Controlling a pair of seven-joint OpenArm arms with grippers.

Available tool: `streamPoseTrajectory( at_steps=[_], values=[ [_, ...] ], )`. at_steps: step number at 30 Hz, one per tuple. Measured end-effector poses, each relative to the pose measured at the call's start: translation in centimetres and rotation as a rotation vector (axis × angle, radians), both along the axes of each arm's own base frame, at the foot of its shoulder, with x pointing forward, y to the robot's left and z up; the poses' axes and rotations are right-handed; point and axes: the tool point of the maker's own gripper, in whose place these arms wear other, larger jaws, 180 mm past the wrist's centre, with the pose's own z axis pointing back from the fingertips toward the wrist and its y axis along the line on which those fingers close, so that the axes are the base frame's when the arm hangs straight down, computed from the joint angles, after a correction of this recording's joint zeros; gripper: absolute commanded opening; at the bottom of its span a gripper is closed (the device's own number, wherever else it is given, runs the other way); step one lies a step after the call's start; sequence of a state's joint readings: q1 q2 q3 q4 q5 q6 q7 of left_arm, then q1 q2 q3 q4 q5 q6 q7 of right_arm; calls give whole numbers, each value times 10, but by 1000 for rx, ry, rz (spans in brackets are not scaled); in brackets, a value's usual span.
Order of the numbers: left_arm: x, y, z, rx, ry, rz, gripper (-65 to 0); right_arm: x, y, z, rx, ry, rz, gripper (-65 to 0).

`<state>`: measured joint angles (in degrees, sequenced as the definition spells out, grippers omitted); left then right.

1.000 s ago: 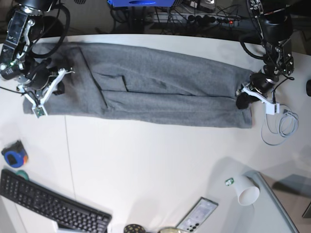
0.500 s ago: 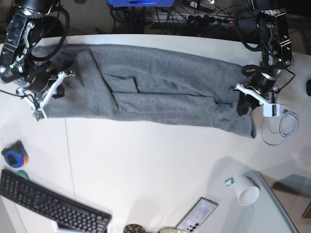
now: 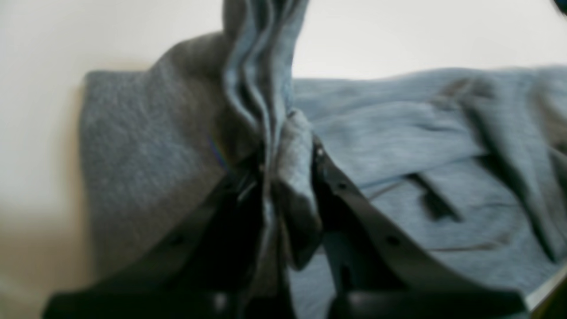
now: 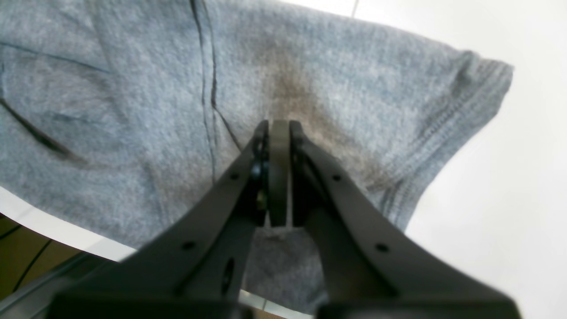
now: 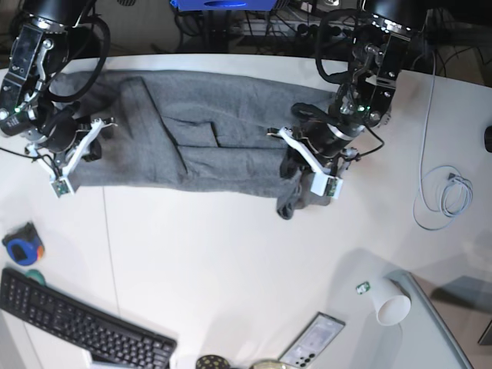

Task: Layout the t-shirt on the table in an organized manner, then fold the t-shirt properly
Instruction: 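Carry the strip end with the left gripper toward the right gripper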

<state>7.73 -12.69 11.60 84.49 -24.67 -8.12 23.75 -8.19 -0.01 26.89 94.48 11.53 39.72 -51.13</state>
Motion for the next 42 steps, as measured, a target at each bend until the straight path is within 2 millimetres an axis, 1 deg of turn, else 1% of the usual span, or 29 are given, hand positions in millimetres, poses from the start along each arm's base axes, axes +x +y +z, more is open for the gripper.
streamPoseTrajectory(
  at_steps=[2, 6, 8, 10, 12, 15, 17, 21, 27, 32, 34, 37, 42],
  values=[
    [-1, -13, -4, -1, 15, -33, -650, 0, 0, 0, -1, 1, 0, -635],
    [0, -40, -2, -31, 13, -71, -650, 0, 0, 0, 0, 0, 0, -635],
    [-4, -53, -5, -41, 25, -97, -650, 0, 0, 0, 0, 0, 0, -635],
    [-9, -64, -7, -43, 31, -132, -650, 0, 0, 0, -1, 2, 0, -635],
    [-11, -71, -6, -44, 30, -154, -650, 0, 0, 0, -1, 0, 0, -635],
    [-10, -71, -8, -30, 36, -132, -650, 0, 0, 0, -1, -1, 0, -635],
    [-14, -74, -12, -13, 60, -140, -650, 1, -1, 1, -3, -2, 1, -635],
    [-15, -90, -9, -8, 53, -191, -650, 3, 0, 2, -1, -7, 0, -635],
    [-20, -107, -6, -21, 51, -240, -650, 3, 0, 2, -1, -6, 0, -635],
    [-21, -113, 5, -17, 57, -267, -650, 3, -1, 2, -3, -6, 0, -635],
    [-20, -113, 7, -19, 52, -267, -650, 4, 0, 2, -1, -9, 1, -635],
    [-22, -112, 2, -12, 67, -268, -650, 8, -1, 4, -2, -18, 0, -635],
    [-26, -108, -9, 2, 96, -263, -650, 7, 1, -3, 12, 5, -2, -635]
  ],
)
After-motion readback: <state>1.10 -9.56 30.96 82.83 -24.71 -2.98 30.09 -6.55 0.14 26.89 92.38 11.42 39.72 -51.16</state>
